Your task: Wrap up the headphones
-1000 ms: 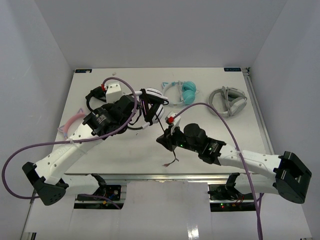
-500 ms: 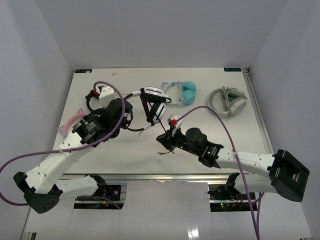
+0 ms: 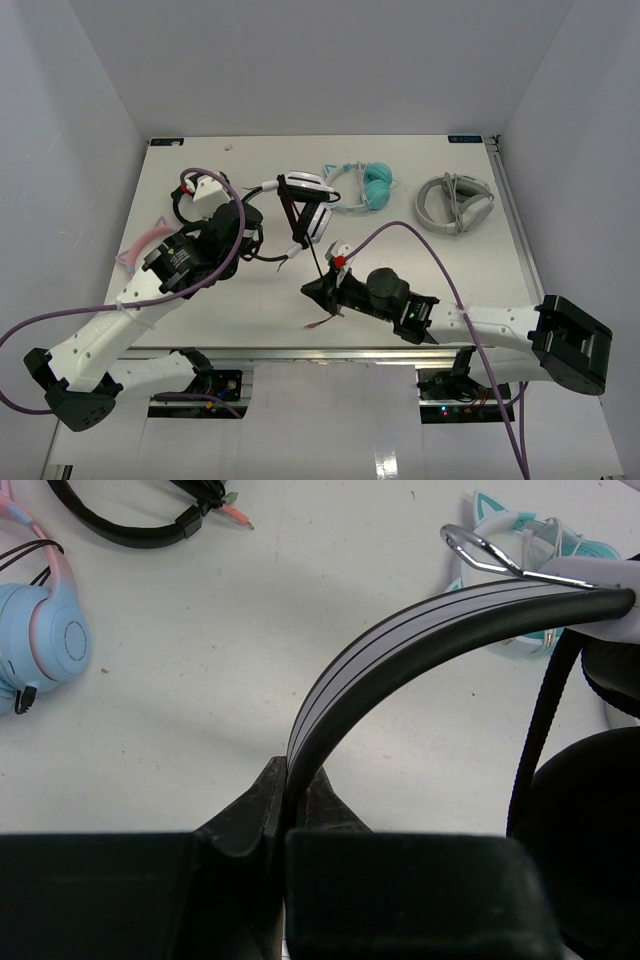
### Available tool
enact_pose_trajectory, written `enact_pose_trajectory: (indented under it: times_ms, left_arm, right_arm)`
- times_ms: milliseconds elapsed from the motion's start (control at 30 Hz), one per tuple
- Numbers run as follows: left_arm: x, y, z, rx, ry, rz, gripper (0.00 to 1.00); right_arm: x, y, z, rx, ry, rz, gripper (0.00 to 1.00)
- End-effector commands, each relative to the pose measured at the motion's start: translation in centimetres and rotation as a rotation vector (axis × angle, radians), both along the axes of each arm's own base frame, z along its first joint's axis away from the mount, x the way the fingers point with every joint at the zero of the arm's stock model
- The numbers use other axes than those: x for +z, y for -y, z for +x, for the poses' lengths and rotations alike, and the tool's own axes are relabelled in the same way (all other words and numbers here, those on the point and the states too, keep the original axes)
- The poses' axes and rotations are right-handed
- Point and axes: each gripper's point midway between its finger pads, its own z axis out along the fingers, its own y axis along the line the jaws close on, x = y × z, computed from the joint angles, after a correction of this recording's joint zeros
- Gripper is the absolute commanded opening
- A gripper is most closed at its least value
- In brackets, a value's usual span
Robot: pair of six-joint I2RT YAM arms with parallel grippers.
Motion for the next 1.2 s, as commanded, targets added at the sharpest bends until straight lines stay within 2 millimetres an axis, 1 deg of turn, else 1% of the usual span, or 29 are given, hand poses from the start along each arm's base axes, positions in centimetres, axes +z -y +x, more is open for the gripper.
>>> enact_pose_trajectory:
  times_ms: [0, 67, 233, 300, 433, 567, 733, 833, 1033, 1167]
  left_arm:
    - [3.9, 0.3, 1.7, 0.096, 0.149, -0.16, 0.0]
    - [4.1, 0.3, 1.7, 0.098, 0.151, -0.165, 0.0]
    - [4.8, 0.4, 1.1, 0.075, 0.157, -0.207, 0.0]
    - [5.2, 0.1, 0.8, 0.075, 0.171, -0.223, 0.0]
    - [5.5, -0.9, 0.8, 0.111, 0.191, -0.201, 0.0]
    - [5.4, -0.5, 0.8, 0.105, 0.18, -0.217, 0.0]
    - [6.2, 0.8, 0.1, 0.018, 0.176, -0.28, 0.0]
    - [6.7, 1.4, -0.6, -0.043, 0.168, -0.298, 0.0]
    - [7.0, 1.0, -1.6, -0.068, 0.164, -0.318, 0.0]
    - [7.4, 1.0, -2.0, -0.083, 0.168, -0.334, 0.0]
  right_arm:
    - [0.7, -0.7, -0.5, -0.001, 0.043, 0.008, 0.08]
    - [0.3, -0.7, -0.5, -0.009, 0.037, -0.002, 0.08]
    - [-1.2, 0.1, 0.6, -0.082, 0.037, -0.043, 0.08]
    - [-1.7, 0.2, 0.9, -0.096, 0.046, -0.058, 0.08]
    - [-2.2, -0.5, 0.5, -0.059, 0.046, -0.061, 0.08]
    - [-2.4, -0.9, 0.6, -0.056, 0.046, -0.061, 0.08]
    - [-2.7, -0.6, 1.3, -0.096, 0.062, -0.078, 0.17]
    - [-2.4, -0.5, 1.9, -0.118, 0.104, -0.085, 0.24]
    - [-2.2, -0.7, 2.2, -0.115, 0.149, -0.096, 0.28]
    - [-2.3, -0.8, 2.4, -0.114, 0.163, -0.098, 0.29]
